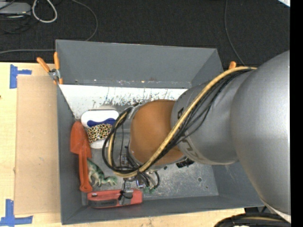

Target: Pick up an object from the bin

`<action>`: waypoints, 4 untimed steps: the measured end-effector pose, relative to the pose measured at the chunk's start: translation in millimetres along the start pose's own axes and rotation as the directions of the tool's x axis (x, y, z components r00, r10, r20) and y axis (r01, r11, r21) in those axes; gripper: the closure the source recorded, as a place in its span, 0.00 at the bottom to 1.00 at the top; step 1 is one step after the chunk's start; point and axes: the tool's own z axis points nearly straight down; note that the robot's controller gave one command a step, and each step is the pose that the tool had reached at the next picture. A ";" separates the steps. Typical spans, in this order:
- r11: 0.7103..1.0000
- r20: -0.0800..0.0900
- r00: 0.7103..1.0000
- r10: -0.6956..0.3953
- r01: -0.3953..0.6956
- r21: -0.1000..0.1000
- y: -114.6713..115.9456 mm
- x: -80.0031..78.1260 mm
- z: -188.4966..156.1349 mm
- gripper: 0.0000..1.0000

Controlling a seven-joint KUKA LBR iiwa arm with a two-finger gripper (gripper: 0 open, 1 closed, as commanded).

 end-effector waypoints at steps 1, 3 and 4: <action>1.000 0.000 1.000 0.000 0.000 0.000 0.0 0.0 0.0 0.00; 1.000 -0.003 1.000 0.030 -0.030 0.001 -21.8 -4.8 41.7 1.00; 1.000 -0.003 1.000 0.030 -0.030 0.002 -21.9 -4.9 41.7 1.00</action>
Offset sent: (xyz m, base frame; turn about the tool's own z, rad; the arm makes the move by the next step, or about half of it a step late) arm 0.0004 -0.0191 -0.0555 -0.2027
